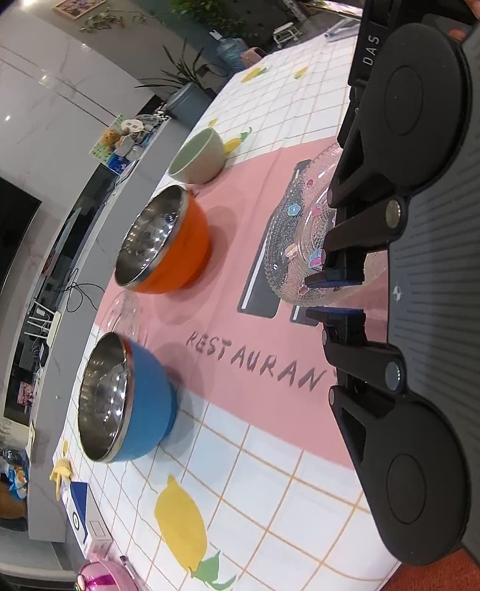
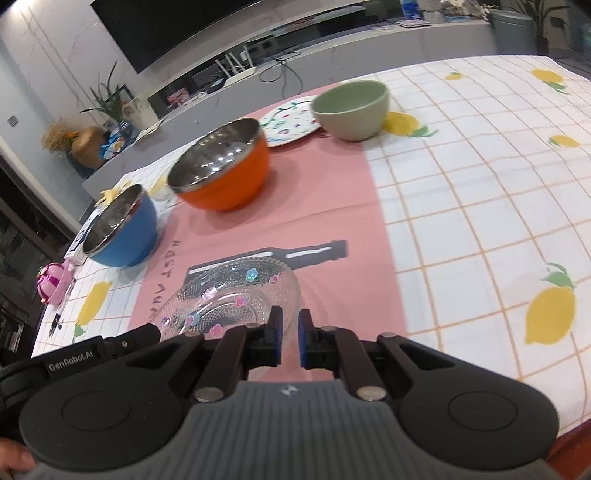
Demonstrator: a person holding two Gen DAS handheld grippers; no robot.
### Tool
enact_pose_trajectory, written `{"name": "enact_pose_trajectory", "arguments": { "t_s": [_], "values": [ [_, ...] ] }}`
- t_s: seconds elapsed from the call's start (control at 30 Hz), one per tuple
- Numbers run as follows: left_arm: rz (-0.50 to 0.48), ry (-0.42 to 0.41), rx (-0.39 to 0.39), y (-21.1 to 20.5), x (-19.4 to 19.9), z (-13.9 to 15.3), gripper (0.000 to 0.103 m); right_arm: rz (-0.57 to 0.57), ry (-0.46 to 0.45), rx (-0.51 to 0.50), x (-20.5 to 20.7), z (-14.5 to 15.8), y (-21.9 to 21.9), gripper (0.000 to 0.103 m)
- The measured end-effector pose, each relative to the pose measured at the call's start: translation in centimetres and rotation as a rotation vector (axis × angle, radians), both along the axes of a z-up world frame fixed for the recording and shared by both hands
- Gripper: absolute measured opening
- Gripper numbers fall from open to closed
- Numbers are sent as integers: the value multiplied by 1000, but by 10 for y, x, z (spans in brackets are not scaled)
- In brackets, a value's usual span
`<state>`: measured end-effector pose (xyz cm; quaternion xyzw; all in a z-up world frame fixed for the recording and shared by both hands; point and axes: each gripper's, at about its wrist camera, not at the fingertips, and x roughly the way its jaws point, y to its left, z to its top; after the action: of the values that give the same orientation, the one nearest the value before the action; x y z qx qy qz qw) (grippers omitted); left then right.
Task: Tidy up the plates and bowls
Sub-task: 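Close the left gripper on the glass plate rim and lift it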
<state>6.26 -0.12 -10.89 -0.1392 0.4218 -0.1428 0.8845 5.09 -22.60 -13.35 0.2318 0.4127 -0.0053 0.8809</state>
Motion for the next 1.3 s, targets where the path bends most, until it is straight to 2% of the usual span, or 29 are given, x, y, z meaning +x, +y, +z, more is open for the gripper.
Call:
{"name": "enact_pose_trajectory", "arguments": {
  "t_s": [0.4,0.6,0.67,0.7,0.73,0.87,1.03,1.3],
  "values": [
    [-11,8,75,-11,-5,-6,11,3,45,11,-3,-15,-3,5],
    [1,5,81,-8,-5,-6,20,-7,42,9,-4,-13,-4,10],
    [13,-1,88,-5,-5,-4,25,-15,33,2,-5,-11,-6,15],
    [19,-2,84,-3,-5,-3,27,-20,27,1,-5,-9,-7,25],
    [24,-4,75,-1,-5,-1,29,-25,20,0,-6,-7,-8,29],
    [37,-17,52,6,-5,6,37,-28,1,-15,-8,-1,-7,31],
    [45,-32,24,12,-5,15,42,-23,-17,-32,-9,8,-2,41],
    [33,-59,-24,21,9,35,43,-2,-43,-59,1,24,6,48]
  ]
}}
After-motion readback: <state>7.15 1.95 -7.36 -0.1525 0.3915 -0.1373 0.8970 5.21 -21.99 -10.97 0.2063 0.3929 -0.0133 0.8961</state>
